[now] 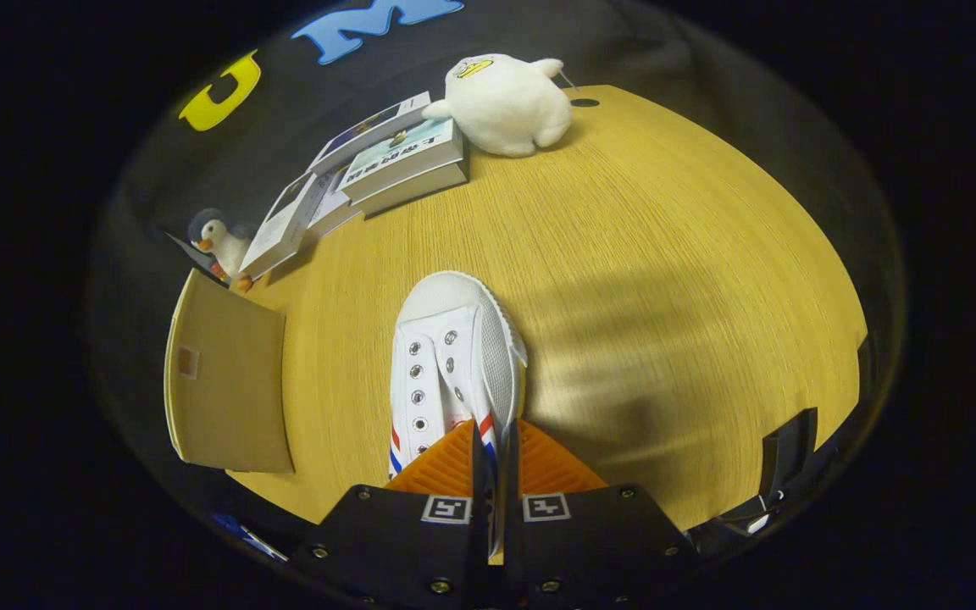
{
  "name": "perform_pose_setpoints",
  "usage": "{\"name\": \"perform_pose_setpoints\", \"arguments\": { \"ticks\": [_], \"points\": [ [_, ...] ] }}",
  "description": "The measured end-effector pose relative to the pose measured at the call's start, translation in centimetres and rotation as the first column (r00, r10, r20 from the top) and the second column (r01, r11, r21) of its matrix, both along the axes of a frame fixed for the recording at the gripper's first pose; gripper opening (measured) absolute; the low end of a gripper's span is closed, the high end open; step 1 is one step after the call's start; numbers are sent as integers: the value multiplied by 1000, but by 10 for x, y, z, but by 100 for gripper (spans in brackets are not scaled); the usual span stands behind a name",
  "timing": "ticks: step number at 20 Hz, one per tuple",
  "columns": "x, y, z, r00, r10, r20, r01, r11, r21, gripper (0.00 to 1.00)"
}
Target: Open the storage box then place both shoes into the box .Put the left shoe in first, then the right shoe, with the right side of both shoes facing outward in a uniform manner.
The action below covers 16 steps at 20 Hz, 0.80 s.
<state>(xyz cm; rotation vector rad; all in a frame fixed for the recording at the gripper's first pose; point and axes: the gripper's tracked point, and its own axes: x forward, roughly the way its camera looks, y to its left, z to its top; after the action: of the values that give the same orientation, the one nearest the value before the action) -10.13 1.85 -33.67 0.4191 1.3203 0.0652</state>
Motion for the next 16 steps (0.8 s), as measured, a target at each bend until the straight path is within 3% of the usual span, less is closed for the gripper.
{"name": "perform_pose_setpoints", "arguments": {
  "ticks": [3, 16],
  "points": [
    [3, 11, 18, 1000, -21, 7, 21, 999, 41, 8],
    [36, 96, 101, 991, 76, 110, -84, 994, 75, 8]
  ]
}}
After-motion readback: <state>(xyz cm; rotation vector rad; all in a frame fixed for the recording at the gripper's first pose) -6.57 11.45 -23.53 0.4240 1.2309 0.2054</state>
